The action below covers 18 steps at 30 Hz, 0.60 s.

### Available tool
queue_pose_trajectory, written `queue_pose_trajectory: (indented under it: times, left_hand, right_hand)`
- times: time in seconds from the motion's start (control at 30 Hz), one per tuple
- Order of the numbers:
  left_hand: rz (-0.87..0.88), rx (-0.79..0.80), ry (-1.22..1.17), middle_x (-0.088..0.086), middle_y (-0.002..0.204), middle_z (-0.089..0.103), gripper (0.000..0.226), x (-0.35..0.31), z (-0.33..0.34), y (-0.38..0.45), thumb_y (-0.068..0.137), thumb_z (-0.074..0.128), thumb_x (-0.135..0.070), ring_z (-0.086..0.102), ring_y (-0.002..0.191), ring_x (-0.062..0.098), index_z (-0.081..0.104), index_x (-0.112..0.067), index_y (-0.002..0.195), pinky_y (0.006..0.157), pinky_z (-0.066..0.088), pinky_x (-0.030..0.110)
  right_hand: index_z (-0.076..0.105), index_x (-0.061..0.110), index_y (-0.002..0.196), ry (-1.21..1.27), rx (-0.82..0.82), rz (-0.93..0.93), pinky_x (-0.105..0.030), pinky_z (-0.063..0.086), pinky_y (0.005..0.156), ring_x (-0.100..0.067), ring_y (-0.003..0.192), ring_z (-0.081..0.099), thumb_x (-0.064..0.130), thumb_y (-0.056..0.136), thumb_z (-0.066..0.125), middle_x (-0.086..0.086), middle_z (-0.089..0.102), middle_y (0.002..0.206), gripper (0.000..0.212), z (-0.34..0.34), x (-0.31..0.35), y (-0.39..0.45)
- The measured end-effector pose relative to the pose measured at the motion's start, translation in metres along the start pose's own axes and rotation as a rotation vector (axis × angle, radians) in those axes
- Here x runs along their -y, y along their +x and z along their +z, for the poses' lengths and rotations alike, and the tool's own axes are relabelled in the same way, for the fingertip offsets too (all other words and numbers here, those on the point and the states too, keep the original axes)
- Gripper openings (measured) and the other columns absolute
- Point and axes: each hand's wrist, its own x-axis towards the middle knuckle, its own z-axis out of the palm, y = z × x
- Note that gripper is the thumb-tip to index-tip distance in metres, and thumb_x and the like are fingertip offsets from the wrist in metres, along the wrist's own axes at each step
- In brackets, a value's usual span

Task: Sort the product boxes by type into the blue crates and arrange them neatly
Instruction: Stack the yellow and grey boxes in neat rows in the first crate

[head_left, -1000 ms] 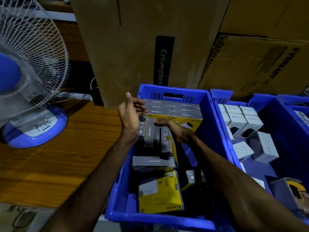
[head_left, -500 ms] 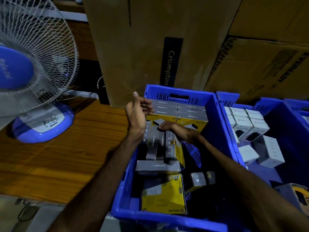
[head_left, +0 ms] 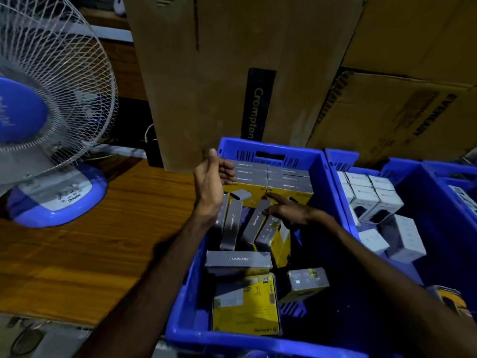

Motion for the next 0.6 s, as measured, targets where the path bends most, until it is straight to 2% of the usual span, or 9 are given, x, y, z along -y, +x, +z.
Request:
queue_pose_trajectory:
  times: [0.03,0.1,0.13,0.17,0.23,0.3,0.37,0.5,0.6]
  left_hand:
    - [0.002,0.002,0.001,0.009,0.069,0.064,0.056,0.000,0.000,-0.001,0.113,0.034,-0.038,0.061,0.060,0.015,0.066,-0.005,0.081,0.055,0.052,0.022]
    - [0.008,0.003,0.003,0.009,0.068,0.064,0.056,-0.001,0.001,-0.001,0.113,0.034,-0.037,0.061,0.059,0.014,0.066,-0.005,0.080,0.055,0.051,0.022]
    - [0.012,0.005,0.006,0.008,0.068,0.063,0.055,-0.001,0.001,-0.001,0.113,0.034,-0.036,0.061,0.058,0.014,0.066,-0.006,0.079,0.055,0.050,0.023]
    - [0.015,0.006,0.007,0.008,0.067,0.063,0.055,-0.002,0.002,-0.002,0.113,0.035,-0.034,0.060,0.057,0.013,0.066,-0.006,0.078,0.055,0.050,0.023]
    - [0.019,0.012,0.018,0.008,0.067,0.062,0.053,-0.002,0.004,-0.003,0.114,0.035,-0.031,0.058,0.055,0.011,0.065,-0.006,0.077,0.054,0.048,0.023]
    - [0.023,0.037,0.061,0.008,0.069,0.062,0.051,-0.001,0.004,-0.004,0.113,0.037,-0.032,0.058,0.057,0.011,0.065,-0.007,0.079,0.054,0.047,0.022]
    - [0.025,0.083,0.104,0.009,0.073,0.062,0.048,0.000,0.003,-0.006,0.113,0.038,-0.033,0.058,0.060,0.012,0.065,-0.007,0.082,0.055,0.046,0.021]
    - [0.017,0.152,0.140,0.011,0.074,0.061,0.046,0.002,0.005,-0.009,0.112,0.039,-0.032,0.055,0.061,0.015,0.064,-0.008,0.081,0.054,0.044,0.021]
    - [0.014,0.188,0.164,0.008,0.072,0.062,0.045,0.003,0.006,-0.010,0.112,0.041,-0.030,0.055,0.060,0.014,0.064,-0.009,0.080,0.054,0.043,0.022]
  right_hand:
    - [0.019,0.037,0.163,-0.030,0.013,0.010,-0.038,0.047,0.061,-0.021,0.065,0.063,0.038,0.093,0.066,-0.019,0.066,0.117,0.084,-0.004,0.000,-0.005]
    - [0.017,0.037,0.164,-0.149,0.006,-0.005,-0.043,0.057,0.087,-0.032,0.114,0.068,0.036,0.096,0.067,-0.019,0.051,0.153,0.084,-0.013,0.002,-0.018]
    - [0.021,0.034,0.163,-0.243,0.006,-0.030,-0.039,0.054,0.100,-0.032,0.134,0.057,0.036,0.099,0.066,-0.014,0.041,0.162,0.079,-0.016,0.004,-0.026]
    - [0.028,0.032,0.162,-0.348,0.009,-0.056,-0.036,0.048,0.107,-0.028,0.141,0.050,0.040,0.100,0.065,-0.008,0.039,0.164,0.073,-0.019,0.003,-0.033]
    - [0.043,0.034,0.154,-0.499,0.058,-0.108,-0.036,0.043,0.114,-0.021,0.140,0.050,0.058,0.095,0.063,0.003,0.046,0.158,0.067,-0.023,0.000,-0.047]
    - [0.047,0.036,0.151,-0.529,0.140,-0.168,-0.035,0.040,0.117,-0.014,0.141,0.047,0.065,0.087,0.070,0.013,0.045,0.156,0.075,-0.023,-0.002,-0.062]
    - [0.048,0.035,0.152,-0.525,0.204,-0.222,-0.033,0.041,0.115,-0.011,0.141,0.046,0.057,0.082,0.079,0.015,0.042,0.157,0.080,-0.021,-0.003,-0.073]
    - [0.053,0.041,0.146,-0.457,0.204,-0.259,-0.042,0.045,0.114,-0.015,0.140,0.048,0.053,0.076,0.086,0.012,0.046,0.157,0.079,-0.016,-0.004,-0.078]
    - [0.065,0.036,0.134,-0.431,0.185,-0.288,-0.027,0.048,0.105,-0.006,0.130,0.053,0.045,0.078,0.088,0.016,0.057,0.145,0.062,-0.014,-0.003,-0.081]
